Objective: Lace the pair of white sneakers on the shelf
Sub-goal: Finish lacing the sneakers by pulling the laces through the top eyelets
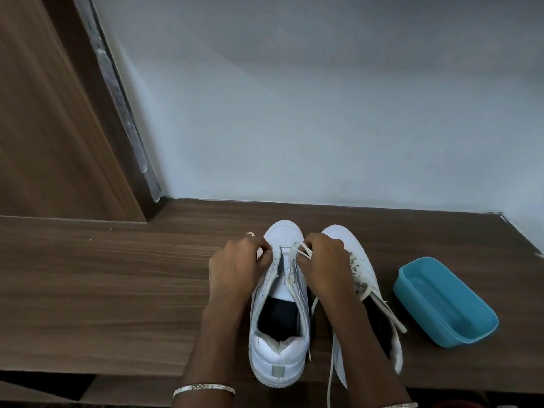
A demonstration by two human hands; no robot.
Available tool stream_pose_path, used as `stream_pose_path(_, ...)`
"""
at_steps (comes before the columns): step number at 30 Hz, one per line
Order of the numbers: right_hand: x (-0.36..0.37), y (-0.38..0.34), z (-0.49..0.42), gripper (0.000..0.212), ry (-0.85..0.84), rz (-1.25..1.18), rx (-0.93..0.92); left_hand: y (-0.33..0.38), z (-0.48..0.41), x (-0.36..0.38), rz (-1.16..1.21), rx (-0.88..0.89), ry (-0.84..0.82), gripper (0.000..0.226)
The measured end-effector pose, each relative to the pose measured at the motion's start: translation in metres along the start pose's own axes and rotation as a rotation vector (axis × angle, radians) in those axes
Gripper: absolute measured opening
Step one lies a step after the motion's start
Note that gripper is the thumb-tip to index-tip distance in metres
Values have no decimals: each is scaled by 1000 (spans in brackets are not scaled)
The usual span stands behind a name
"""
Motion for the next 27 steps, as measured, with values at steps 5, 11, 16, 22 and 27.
stream_pose_path(5,-3,5,1,14,-9,106,-31,4,2,3,-42,36,62,17)
stream_pose_path(11,-10,6,0,7,-48,-97,-60,4,1,5,-17,41,49,15)
stream_pose_path(16,-7,2,1,14,-63,58,-66,2,0,3,16,55,33,12)
stream_pose_path(22,-8,-9,8,17,-8,225,-77,2,1,5,18,27,54,12)
stream_pose_path(27,-2,-9,11,2,17,257,-89,0,0,4,5,9,41,12)
Point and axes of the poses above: each hand's wrist, its own z-axis away from the middle knuckle, its own x-axis out of the palm, y = z × x, the point moved 2 cm from there along -z, towards the middle knuckle, and after that the axes turned 1 degree about y, right-handed, at the moved point
